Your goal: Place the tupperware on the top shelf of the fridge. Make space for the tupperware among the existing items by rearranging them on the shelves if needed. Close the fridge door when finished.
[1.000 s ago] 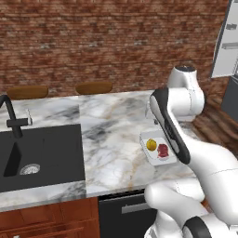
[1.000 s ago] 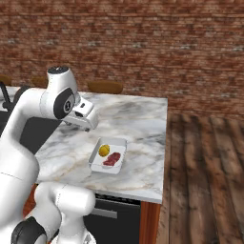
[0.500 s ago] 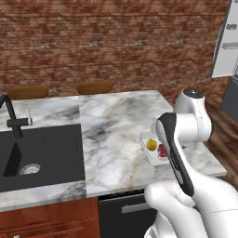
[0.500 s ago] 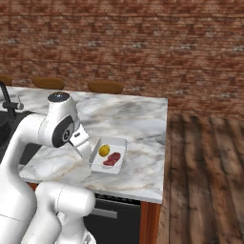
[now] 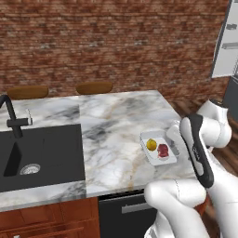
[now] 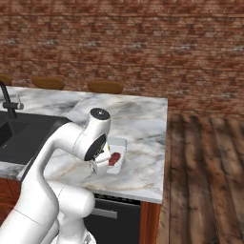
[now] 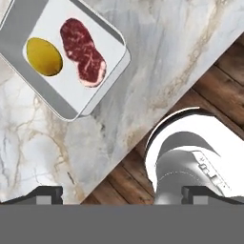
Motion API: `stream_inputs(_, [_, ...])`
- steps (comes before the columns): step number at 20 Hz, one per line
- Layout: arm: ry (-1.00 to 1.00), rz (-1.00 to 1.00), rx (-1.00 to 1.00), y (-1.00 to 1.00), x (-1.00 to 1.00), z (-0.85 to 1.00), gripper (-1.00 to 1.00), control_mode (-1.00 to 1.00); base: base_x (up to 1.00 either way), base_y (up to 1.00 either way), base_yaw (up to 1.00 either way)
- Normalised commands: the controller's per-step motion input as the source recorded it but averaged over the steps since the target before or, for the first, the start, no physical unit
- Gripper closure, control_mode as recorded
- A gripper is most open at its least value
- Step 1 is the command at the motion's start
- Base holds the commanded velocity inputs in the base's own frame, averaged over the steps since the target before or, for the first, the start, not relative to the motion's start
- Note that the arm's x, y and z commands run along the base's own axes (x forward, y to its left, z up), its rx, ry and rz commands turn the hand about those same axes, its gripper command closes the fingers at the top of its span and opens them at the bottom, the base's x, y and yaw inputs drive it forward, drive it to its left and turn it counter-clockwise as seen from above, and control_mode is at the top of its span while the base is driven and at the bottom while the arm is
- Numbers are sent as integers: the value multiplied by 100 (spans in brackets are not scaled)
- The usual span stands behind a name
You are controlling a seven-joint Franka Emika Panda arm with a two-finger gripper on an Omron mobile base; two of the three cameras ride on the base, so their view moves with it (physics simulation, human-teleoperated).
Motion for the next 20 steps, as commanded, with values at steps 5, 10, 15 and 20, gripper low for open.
stream_inputs(5, [29, 0, 2, -7, 32, -18, -100, -100, 0, 0, 0])
stream_inputs(10, [12, 0, 0, 0, 43, -44, -100, -100, 0, 0, 0])
stream_inputs(15, [0, 0, 0, 0, 41, -53, -100, -100, 0, 0, 0])
stream_inputs(20, [0, 0, 0, 0, 37, -53, -100, -100, 0, 0, 0])
